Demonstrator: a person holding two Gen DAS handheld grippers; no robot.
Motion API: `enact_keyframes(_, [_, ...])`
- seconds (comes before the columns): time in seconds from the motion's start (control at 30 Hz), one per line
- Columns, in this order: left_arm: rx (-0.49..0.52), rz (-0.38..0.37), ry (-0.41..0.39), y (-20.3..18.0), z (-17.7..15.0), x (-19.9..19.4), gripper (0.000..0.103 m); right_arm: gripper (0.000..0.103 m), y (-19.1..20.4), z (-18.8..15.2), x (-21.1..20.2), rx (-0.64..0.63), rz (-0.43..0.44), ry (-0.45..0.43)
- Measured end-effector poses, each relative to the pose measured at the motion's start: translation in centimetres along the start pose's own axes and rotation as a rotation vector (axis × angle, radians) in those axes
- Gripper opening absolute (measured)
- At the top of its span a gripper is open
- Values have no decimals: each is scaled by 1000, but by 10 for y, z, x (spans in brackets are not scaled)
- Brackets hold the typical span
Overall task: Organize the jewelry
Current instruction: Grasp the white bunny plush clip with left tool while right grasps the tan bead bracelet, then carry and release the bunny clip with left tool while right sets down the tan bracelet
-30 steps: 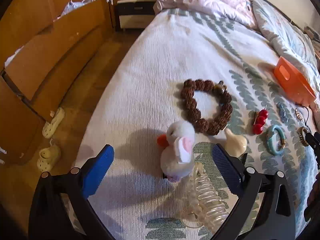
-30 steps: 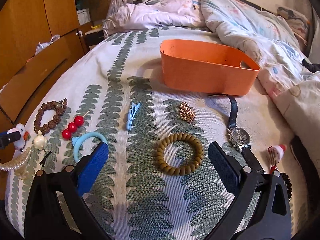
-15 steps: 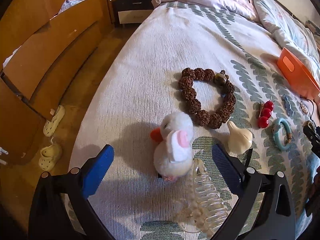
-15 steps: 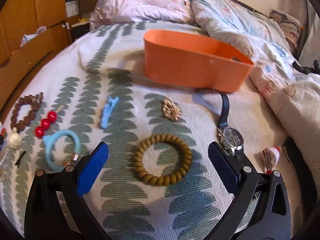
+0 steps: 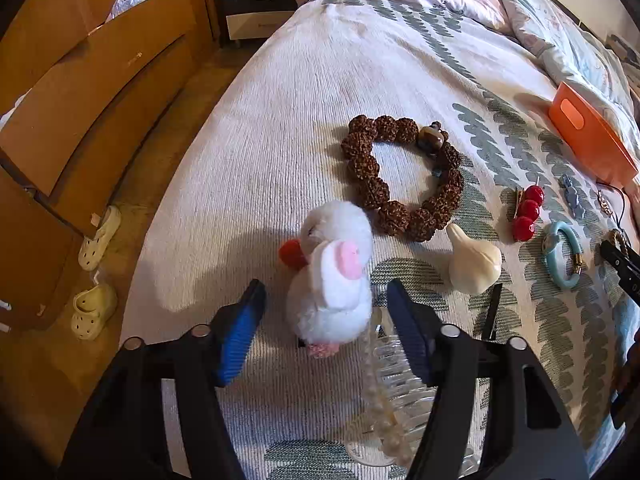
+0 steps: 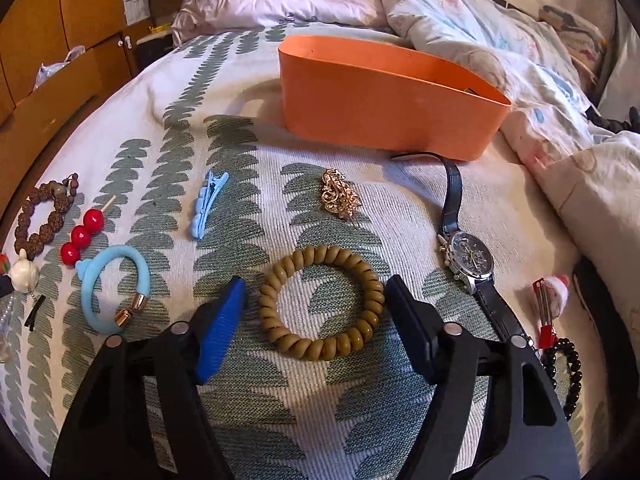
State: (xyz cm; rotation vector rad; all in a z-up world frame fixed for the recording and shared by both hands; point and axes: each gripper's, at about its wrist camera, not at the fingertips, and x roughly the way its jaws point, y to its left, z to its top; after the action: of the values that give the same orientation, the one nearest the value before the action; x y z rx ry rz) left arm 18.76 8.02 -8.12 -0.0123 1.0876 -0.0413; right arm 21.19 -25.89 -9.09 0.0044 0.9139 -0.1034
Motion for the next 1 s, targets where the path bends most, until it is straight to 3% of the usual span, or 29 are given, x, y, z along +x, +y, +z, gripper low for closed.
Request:
enact_keyframes(0.3, [2, -18, -9, 0, 0, -4, 33, 45, -10, 2, -5, 39, 27, -9])
enact_keyframes(0.67, [1, -31, -52, 1, 0, -20, 32, 39, -9, 1, -17, 46, 38, -29])
enact_keyframes(1.0, [-4, -34, -133, 3, -8, -51, 32, 39, 1, -3, -68, 47, 61, -111])
